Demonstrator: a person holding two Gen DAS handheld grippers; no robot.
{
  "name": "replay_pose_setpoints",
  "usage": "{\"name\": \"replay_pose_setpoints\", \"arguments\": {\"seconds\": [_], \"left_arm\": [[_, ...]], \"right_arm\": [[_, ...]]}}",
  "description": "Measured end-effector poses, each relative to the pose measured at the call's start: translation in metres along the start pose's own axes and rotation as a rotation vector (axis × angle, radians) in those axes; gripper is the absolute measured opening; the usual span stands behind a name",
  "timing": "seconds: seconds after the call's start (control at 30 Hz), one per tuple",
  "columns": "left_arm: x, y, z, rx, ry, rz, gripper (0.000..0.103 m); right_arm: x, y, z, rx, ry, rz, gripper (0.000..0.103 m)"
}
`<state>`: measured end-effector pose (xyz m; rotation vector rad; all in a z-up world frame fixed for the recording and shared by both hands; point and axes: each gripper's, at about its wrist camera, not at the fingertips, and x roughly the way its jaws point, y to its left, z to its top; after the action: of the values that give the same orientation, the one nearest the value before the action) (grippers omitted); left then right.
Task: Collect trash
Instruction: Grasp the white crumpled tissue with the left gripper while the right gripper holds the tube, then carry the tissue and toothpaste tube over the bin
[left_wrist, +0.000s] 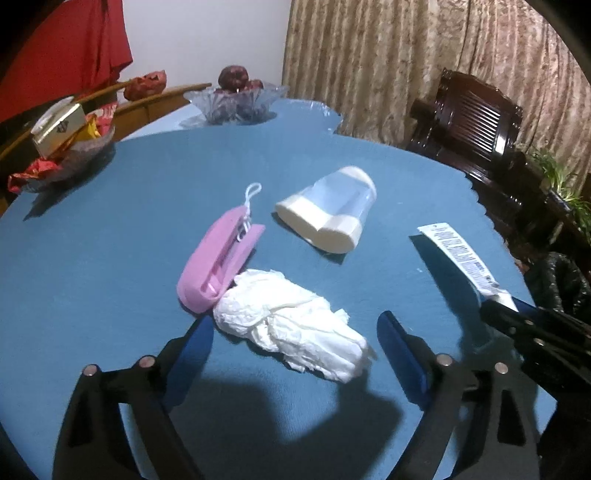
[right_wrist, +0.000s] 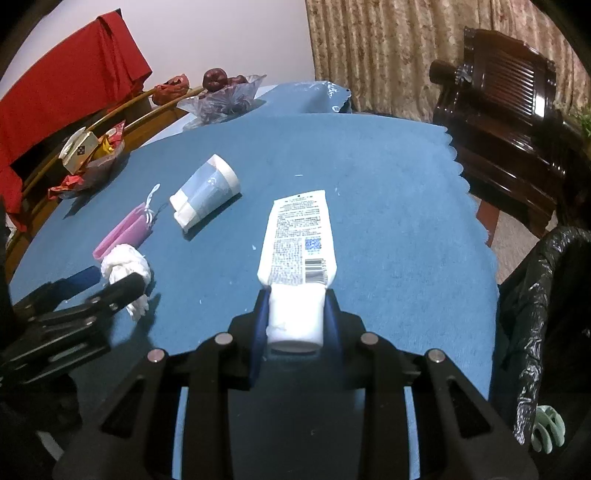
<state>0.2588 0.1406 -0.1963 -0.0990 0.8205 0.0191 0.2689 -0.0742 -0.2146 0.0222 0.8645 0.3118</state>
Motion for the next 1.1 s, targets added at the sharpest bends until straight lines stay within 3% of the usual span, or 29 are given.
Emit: {"name": "replay_pose_setpoints", "arguments": {"seconds": [0.1,0.3,0.43,0.63,1.1], "left_arm": [[0.008,0.000,-0.001,-0.008,0.030,0.003,0.082],[0.012,0.005,-0.003,-0.023,0.060,0.065,0.052],[0.006,0.003,-0.009,-0.014,0.064,0.066,0.032],[-0.011,0.001,-0.017,-0.045,0.052,0.043,0.028],[-0.065,-0.024,-0.017,0.006,-0.023,0.001,0.028]], "right_arm": [[0.002,-0.001,-0.002,0.006,0.008,0.009,0.029],[0.003,0.000,-0.004,0.012,0.016,0.026,0.029],[-0.001,0.002,-0.006,0.011,0.015,0.030,0.029],[-0.014,0.004,-0.011,0.007,0.012,0.040,0.029],[-0.063,0.000,-0.014,0.000,-0.036,0.034,0.029]]}}
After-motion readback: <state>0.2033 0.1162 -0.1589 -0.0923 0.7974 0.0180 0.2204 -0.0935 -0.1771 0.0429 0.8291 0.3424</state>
